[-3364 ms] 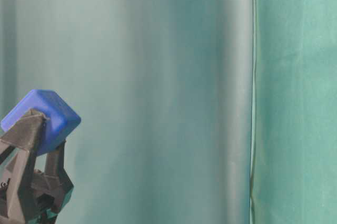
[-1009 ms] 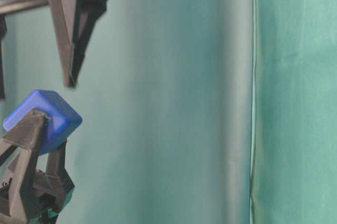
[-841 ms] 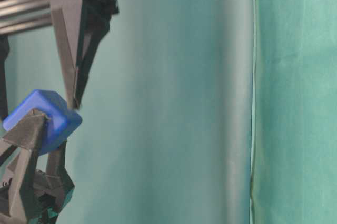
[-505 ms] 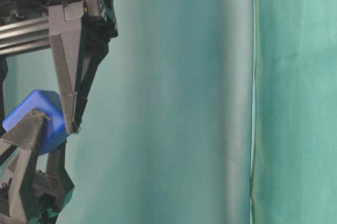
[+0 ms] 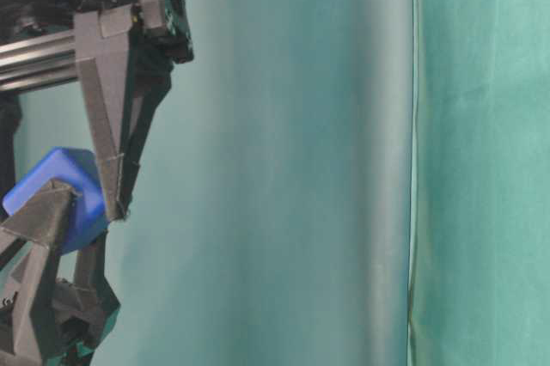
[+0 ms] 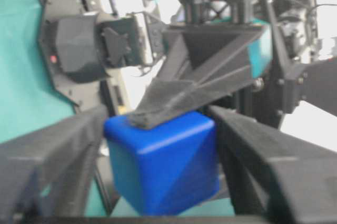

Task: Handover the blue block to the right arm after grasping it with the left arm, then place it in the designated position.
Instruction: 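Move the right gripper left to the cube and close on it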

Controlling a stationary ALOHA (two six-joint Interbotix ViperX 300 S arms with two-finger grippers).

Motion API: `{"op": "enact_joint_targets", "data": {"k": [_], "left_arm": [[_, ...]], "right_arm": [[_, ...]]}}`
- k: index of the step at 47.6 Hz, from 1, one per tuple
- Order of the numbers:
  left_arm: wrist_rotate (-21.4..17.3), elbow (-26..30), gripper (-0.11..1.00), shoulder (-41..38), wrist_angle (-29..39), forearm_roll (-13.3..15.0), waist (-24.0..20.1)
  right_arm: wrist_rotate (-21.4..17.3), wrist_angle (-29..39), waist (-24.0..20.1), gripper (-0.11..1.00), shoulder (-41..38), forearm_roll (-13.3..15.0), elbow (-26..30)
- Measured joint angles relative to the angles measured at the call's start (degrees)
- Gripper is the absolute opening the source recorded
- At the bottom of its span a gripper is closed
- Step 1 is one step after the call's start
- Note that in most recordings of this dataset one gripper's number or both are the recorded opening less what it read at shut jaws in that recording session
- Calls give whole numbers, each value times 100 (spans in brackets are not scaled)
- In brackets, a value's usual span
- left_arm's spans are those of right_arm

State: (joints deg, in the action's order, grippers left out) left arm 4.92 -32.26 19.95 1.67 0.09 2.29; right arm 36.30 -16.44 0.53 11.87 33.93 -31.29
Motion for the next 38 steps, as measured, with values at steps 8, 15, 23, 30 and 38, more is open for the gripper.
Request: {"op": "enact_joint_targets", "data": {"k": [8, 15, 23, 30, 38], "left_arm": [[0, 0, 47, 0, 26, 0, -9], [0, 0, 47, 0, 62, 0, -9], [0, 0, 47, 0, 88, 0, -18], [0, 0, 47, 0, 88, 0, -18], [0, 9, 47, 0, 79, 0, -9]], "right_arm": [[0, 105, -9, 64, 0, 0, 9], [0, 141, -9, 64, 0, 0, 9], [0, 167, -9, 64, 0, 9, 18], [0, 167, -9, 64, 0, 0, 18], [9, 167, -18, 64, 0, 9, 18]]}}
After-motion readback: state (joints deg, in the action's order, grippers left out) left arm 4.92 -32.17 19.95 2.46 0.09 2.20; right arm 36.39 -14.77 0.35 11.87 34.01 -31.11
